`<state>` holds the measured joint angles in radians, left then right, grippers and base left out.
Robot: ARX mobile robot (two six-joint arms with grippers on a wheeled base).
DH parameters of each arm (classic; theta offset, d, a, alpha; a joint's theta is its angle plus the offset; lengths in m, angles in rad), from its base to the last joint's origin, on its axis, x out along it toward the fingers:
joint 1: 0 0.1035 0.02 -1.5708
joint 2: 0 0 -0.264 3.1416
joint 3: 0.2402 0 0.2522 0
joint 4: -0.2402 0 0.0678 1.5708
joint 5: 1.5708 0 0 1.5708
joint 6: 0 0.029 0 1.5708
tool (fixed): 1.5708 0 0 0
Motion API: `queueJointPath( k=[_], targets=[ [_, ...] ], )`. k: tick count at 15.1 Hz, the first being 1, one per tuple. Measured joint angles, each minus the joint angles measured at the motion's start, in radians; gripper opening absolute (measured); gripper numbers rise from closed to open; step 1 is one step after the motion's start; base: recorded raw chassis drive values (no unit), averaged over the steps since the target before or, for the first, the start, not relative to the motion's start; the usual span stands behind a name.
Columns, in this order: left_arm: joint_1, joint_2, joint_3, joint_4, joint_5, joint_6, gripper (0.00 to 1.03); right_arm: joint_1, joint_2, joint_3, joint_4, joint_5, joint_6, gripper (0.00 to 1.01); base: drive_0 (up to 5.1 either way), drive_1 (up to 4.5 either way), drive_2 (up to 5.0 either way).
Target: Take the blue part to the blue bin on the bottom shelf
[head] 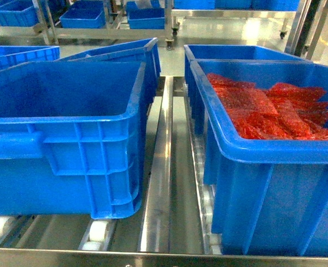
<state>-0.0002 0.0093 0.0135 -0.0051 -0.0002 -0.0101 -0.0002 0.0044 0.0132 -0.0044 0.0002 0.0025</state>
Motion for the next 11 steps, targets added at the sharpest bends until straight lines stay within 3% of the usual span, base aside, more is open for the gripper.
queueJointPath(
  k=[11],
  targets=[
    [0.000, 0.000, 0.000, 0.000, 0.000, 0.000, 0.98, 0.000, 0.000, 0.000, 0.000, 0.000, 0.000, 0.98, 0.0, 0.00, 0.0]
  ],
)
